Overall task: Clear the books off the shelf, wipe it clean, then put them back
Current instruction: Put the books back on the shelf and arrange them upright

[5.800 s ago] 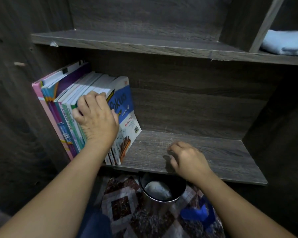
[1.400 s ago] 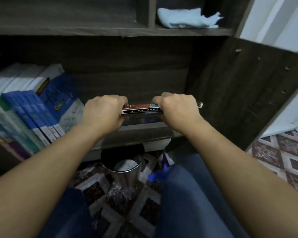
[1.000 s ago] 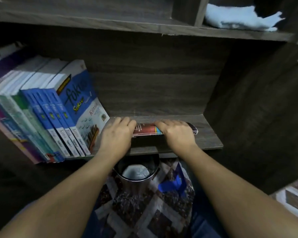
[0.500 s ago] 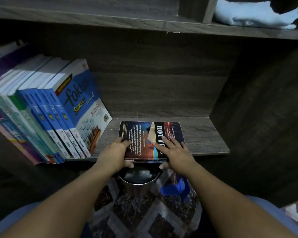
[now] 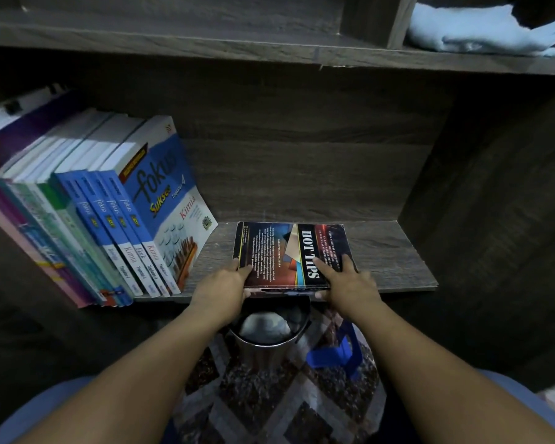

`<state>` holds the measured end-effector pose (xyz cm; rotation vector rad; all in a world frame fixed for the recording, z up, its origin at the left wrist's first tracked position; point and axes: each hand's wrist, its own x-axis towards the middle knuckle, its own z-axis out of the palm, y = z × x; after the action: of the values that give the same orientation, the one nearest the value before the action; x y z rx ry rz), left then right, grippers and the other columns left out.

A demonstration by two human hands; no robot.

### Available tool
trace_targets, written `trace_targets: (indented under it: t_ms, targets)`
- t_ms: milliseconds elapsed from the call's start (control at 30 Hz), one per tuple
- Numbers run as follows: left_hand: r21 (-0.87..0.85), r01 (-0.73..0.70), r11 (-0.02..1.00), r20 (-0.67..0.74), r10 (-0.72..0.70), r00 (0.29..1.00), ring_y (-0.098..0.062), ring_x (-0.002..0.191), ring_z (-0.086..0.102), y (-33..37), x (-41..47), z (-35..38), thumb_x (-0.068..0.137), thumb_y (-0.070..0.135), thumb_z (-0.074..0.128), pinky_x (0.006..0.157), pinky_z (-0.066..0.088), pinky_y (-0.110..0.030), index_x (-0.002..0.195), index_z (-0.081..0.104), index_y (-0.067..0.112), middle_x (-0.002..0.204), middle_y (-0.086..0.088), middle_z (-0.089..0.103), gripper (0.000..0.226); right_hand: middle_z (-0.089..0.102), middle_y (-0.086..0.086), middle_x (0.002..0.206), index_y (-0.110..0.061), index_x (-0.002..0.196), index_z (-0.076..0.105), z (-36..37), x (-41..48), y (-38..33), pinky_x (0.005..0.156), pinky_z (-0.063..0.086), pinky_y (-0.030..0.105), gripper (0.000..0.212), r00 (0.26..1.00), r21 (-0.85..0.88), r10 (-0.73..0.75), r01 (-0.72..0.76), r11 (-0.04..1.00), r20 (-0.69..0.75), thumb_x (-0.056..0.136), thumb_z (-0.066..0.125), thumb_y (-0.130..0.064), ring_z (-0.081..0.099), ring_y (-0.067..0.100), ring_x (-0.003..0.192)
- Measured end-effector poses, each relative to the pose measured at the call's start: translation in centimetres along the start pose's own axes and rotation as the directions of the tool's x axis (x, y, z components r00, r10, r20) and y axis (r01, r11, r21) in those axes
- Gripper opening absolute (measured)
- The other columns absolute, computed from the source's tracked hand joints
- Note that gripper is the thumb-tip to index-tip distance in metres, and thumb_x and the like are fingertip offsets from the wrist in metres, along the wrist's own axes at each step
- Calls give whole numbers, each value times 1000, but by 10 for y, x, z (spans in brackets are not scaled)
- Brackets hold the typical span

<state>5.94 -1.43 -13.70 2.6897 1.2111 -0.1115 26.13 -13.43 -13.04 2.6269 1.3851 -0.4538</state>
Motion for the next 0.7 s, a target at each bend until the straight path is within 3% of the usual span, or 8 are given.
trace_targets:
  t_ms: [167,267,333,400,467,500,600,700]
  targets:
    - [-108,81,991,101,-70,992,-28,142,27,-3,-1,-1,90,46,59,114,30,-42,154,15,20,161,-7,10,81,28,8,148,-42,147,29,-18,-10,-8,103,32,42,52,956,23,-67,76,997,-285,99,48,-36,32,32,122]
    - [-6,112,994,62,-112,992,-29,142,25,0,-4,-1,87,59,55,114,22,-47,152,18,18,157,-9,24,86,35,6,143,-30,142,44,-27,-19,-13,99,40,40,49,872,95,-122,188,977,-474,96,53,-16,31,29,120]
    - [29,67,997,-73,-65,995,-27,133,39,4,-6,-4,88,61,52,108,30,-45,147,27,22,145,-6,44,75,46,11,136,-18,133,56,-30,-26,-20,89,49,48,47,742,52,-227,332,942,-631,88,64,-8,38,33,116]
    - [-58,-20,998,-225,7,974,-24,119,53,10,-8,-13,90,55,52,96,43,-39,146,27,27,134,-2,53,67,53,16,131,-9,124,61,-31,-26,-24,79,54,52,48,556,-18,-344,508,861,-756,78,73,-4,45,36,114]
    - [-98,-65,993,-365,25,931,-25,106,61,14,-9,-23,91,42,55,85,50,-38,145,28,30,128,-1,56,61,50,16,138,-9,131,56,-32,-27,-30,87,52,46,54,401,-44,-403,663,748,-823,80,70,-2,47,32,121]
    - [-94,-58,994,-409,15,912,-27,101,63,15,-9,-27,92,33,56,82,51,-39,143,31,30,125,-2,58,57,45,15,144,-12,138,49,-33,-29,-34,95,48,40,60,378,3,-383,715,699,-842,83,66,3,46,27,128]
    - [-175,-30,984,-474,-58,879,-33,93,65,13,-9,-31,90,18,53,78,53,-41,137,42,27,119,-5,62,48,25,6,157,-27,150,22,-34,-31,-42,102,33,19,75,523,241,-256,703,669,-813,89,57,2,27,1,136]
    - [-323,-41,945,-535,-147,832,-35,93,65,10,-13,-29,89,14,54,77,52,-41,133,48,22,121,-7,62,45,29,2,156,-23,147,37,-25,-24,-38,103,40,32,59,675,215,-330,591,778,-660,93,54,-9,38,16,136]
